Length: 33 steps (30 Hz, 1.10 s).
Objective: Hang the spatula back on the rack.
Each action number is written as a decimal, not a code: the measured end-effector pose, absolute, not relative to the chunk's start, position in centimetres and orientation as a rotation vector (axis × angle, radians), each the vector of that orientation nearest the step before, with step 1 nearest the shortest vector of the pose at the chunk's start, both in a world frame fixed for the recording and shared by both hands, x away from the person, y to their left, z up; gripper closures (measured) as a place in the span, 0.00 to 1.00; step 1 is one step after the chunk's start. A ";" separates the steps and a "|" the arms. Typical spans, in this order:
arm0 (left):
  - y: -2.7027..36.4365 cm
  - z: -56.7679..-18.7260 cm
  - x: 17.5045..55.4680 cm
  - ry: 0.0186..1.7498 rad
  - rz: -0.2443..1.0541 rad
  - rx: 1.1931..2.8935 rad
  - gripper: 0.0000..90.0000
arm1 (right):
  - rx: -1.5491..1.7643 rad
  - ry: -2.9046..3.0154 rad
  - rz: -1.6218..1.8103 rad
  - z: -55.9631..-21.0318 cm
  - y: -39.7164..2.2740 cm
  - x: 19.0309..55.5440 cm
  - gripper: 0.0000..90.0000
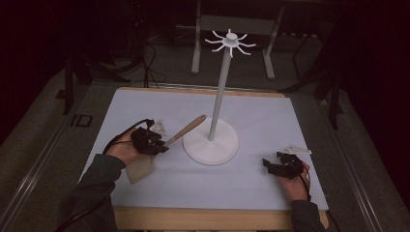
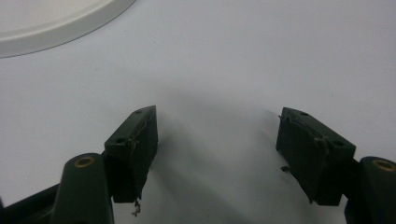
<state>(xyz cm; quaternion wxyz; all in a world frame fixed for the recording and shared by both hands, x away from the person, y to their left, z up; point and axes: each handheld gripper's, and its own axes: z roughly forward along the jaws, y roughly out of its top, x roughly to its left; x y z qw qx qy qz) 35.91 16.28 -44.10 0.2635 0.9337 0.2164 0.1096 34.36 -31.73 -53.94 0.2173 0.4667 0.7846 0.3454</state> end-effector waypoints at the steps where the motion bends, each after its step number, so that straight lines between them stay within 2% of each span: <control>1: 16.4 -44.0 35.9 0.592 0.301 2.514 0.87 | 1.292 2.173 0.957 -53.9 -31.7 34.4 0.32; 20: 17.7 -40.8 36.1 0.652 0.395 2.282 0.87 | 1.292 2.172 0.958 -53.9 -31.7 34.4 0.32; 33: 18.3 -39.3 36.2 0.657 0.366 2.142 0.87 | 1.290 2.173 0.957 -53.9 -31.7 34.4 0.32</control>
